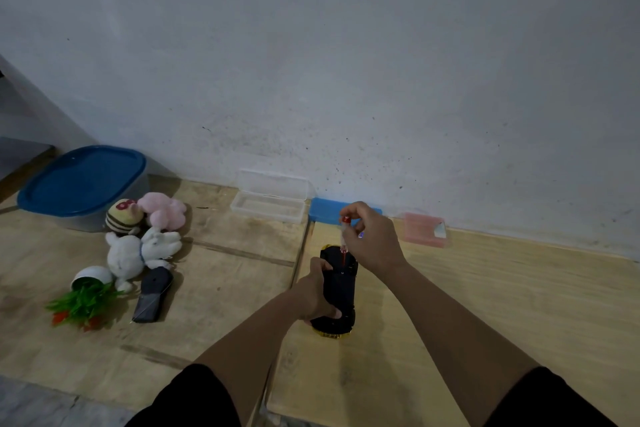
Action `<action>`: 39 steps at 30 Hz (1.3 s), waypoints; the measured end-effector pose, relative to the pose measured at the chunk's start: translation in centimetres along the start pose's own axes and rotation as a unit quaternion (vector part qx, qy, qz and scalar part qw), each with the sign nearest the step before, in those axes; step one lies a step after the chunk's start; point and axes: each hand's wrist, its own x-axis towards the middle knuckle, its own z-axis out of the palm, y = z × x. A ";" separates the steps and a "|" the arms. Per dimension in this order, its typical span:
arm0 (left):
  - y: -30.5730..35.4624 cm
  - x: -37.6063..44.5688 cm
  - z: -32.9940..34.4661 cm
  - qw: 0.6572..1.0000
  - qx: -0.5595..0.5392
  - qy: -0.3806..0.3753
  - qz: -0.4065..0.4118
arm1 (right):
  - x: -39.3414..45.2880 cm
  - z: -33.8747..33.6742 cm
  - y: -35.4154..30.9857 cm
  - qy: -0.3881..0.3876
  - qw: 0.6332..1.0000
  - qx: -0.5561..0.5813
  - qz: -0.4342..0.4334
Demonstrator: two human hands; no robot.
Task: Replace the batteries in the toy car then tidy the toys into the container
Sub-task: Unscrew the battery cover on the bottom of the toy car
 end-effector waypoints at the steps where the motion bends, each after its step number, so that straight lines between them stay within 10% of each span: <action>1: 0.1 0.1 -0.1 1.000 -0.004 0.001 0.009 | 0.0 0.0 0.1 0.003 1.000 0.000 -0.004; 39: -1.2 -0.6 0.4 0.996 -0.012 0.054 0.070 | -0.4 -0.2 0.1 -0.010 1.000 -0.007 0.001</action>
